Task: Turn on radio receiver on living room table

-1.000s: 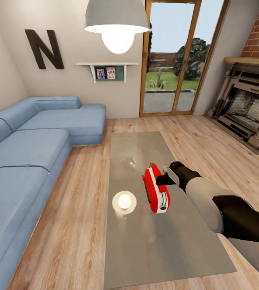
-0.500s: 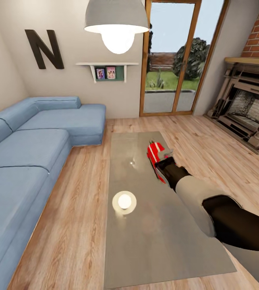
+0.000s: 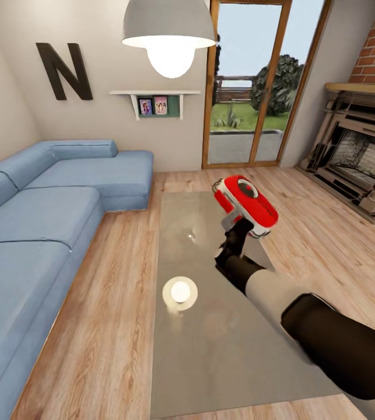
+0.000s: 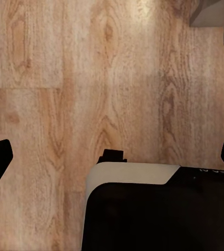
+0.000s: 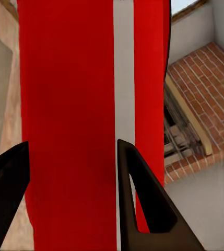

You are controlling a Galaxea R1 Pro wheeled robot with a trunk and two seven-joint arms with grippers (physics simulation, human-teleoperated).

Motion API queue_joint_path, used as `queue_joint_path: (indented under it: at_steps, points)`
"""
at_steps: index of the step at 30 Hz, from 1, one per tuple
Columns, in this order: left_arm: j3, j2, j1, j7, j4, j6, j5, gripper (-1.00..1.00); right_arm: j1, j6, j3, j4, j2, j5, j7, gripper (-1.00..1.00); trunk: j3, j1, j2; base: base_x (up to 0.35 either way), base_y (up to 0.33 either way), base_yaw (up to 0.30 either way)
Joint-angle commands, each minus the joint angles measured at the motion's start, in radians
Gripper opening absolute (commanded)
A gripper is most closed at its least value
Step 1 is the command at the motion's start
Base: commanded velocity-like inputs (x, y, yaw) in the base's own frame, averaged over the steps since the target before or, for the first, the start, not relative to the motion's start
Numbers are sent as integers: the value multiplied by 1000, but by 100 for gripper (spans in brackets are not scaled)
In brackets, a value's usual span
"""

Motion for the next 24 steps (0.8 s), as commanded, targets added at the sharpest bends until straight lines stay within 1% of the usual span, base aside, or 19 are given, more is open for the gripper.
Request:
queue_joint_path:
  at_steps: [1,2,4,5,6,7,8,9,10,13,15,16,20,21,23,24]
  points:
    - [0,0,0,0,0,0,0,100,11,-9,43,0,0,2,-41,-100,0,0,0,0,0,0]
    - [0,0,0,0,0,0,0,100,21,-16,91,0,0,2,-84,-100,0,0,0,0,0,0]
    - [0,0,0,1,0,0,0,100,40,-21,201,-1,0,1,-169,-100,0,0,0,0,0,0]
    - [0,0,0,1,0,0,0,100,57,-20,283,0,0,0,-228,-100,0,0,0,0,0,0]
    - [0,0,0,1,0,0,0,100,69,-19,329,0,0,-1,-262,-100,0,0,0,0,0,0]
    - [0,0,0,1,0,0,0,100,98,-9,399,-1,0,-1,-317,-100,0,0,0,0,0,0]
    - [0,0,0,1,0,0,0,100,120,3,438,-1,0,-1,-349,-100,0,0,0,0,0,0]
    - [0,0,0,1,0,0,0,100,131,11,455,-1,0,-1,-361,-100,0,0,0,0,0,0]
    - [0,1,0,2,0,0,0,100,153,31,494,-1,0,-1,-384,-100,0,0,0,0,0,0]
    - [0,1,0,2,0,0,0,100,197,85,624,-1,0,11,-428,-100,0,0,0,0,0,0]
    - [0,1,0,2,0,0,0,100,219,99,707,-1,0,16,-456,-100,0,0,0,0,0,0]
    - [0,1,0,2,0,0,0,100,234,105,758,-1,0,17,-487,-100,0,0,0,0,0,0]
    - [0,1,0,2,0,0,0,100,279,111,877,2,0,22,-615,-100,0,0,0,0,0,0]
    - [0,1,0,2,0,0,0,100,289,111,921,9,0,22,-660,-100,0,0,0,0,0,0]
    - [0,1,0,2,0,0,0,100,299,112,971,21,0,22,-718,-100,0,0,0,0,0,0]
    - [0,1,0,2,0,0,0,100,302,112,986,28,0,22,-747,-100,0,0,0,0,0,0]
